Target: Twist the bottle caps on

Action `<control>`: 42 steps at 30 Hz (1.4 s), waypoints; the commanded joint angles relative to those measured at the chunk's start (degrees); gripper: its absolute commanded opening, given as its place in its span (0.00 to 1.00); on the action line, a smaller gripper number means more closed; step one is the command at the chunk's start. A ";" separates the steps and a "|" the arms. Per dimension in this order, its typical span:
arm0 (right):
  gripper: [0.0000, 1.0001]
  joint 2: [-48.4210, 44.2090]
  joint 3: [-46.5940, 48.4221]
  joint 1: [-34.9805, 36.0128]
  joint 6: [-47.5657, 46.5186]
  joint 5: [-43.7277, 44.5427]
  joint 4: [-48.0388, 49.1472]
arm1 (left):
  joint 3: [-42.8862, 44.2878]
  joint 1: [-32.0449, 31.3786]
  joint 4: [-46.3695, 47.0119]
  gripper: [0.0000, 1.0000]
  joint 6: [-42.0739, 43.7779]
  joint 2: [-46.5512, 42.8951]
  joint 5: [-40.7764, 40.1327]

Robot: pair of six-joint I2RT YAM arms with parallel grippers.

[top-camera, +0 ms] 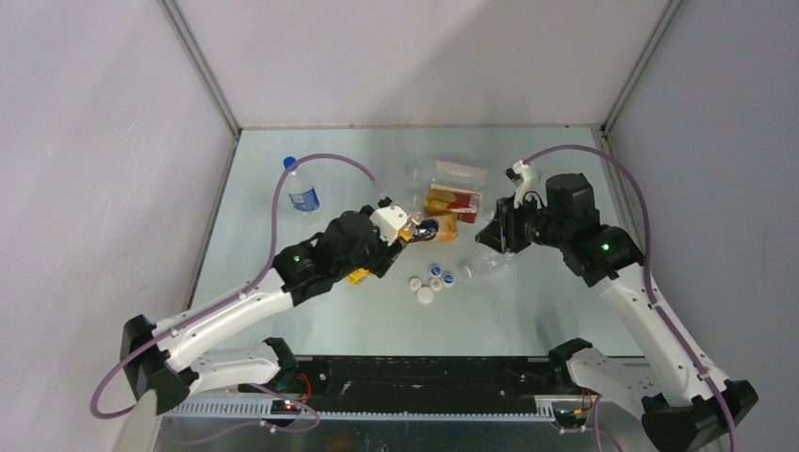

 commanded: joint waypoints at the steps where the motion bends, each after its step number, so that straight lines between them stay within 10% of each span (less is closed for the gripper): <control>1: 0.07 -3.15 3.00 0.62 -6.45 -10.88 7.11 | -1.61 -0.42 8.04 0.45 7.26 -4.93 4.51; 26: 0.00 -1.71 6.67 15.60 -52.46 -24.08 3.05 | 8.73 -0.47 -9.58 0.36 26.11 -5.03 29.26; 42: 0.00 1.10 6.43 19.41 -60.86 -22.36 1.71 | 13.22 -0.41 -15.00 0.28 30.02 -3.05 37.94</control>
